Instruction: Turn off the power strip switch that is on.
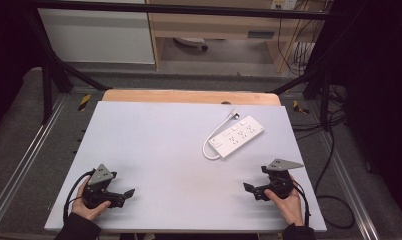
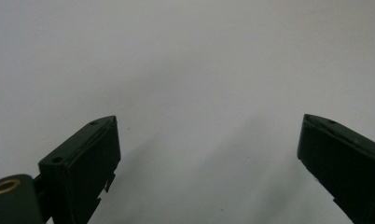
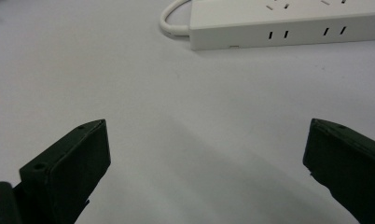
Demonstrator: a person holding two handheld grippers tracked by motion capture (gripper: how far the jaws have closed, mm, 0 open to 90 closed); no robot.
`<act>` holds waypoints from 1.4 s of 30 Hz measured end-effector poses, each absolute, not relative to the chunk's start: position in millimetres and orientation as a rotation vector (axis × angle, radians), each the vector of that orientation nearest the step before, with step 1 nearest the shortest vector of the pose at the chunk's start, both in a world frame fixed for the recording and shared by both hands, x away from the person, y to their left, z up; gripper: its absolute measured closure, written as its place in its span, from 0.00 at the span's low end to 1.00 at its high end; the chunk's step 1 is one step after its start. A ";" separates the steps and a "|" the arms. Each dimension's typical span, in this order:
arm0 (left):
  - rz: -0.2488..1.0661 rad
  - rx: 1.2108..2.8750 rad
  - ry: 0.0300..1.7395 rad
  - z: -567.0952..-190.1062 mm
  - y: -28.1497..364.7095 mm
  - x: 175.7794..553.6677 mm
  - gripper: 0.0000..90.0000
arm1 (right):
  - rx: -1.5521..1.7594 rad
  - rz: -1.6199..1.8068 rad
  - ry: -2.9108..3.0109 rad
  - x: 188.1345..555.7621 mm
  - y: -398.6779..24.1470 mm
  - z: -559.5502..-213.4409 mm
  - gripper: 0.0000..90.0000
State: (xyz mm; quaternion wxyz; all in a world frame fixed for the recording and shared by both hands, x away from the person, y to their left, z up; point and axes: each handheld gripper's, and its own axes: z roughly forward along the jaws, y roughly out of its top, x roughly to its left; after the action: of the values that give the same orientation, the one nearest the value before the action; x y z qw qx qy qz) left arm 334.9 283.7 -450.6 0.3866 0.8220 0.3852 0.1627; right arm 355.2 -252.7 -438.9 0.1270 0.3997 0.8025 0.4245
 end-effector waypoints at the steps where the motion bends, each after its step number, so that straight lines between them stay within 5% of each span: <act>1: 0.415 2.092 0.981 -450.6 283.8 335.1 0.06 | 1.166 1.235 2.335 355.5 -252.4 -439.0 0.01; 42: 0.421 2.087 0.990 -450.0 284.7 335.5 0.06 | 1.142 1.184 2.287 370.8 -241.1 -424.0 0.03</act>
State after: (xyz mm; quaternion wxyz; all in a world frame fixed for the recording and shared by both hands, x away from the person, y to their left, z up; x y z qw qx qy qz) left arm 335.5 284.7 -450.0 0.3864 0.8199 0.3888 0.1653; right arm 370.8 -241.1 -424.0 0.1616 0.4002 0.8012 0.4146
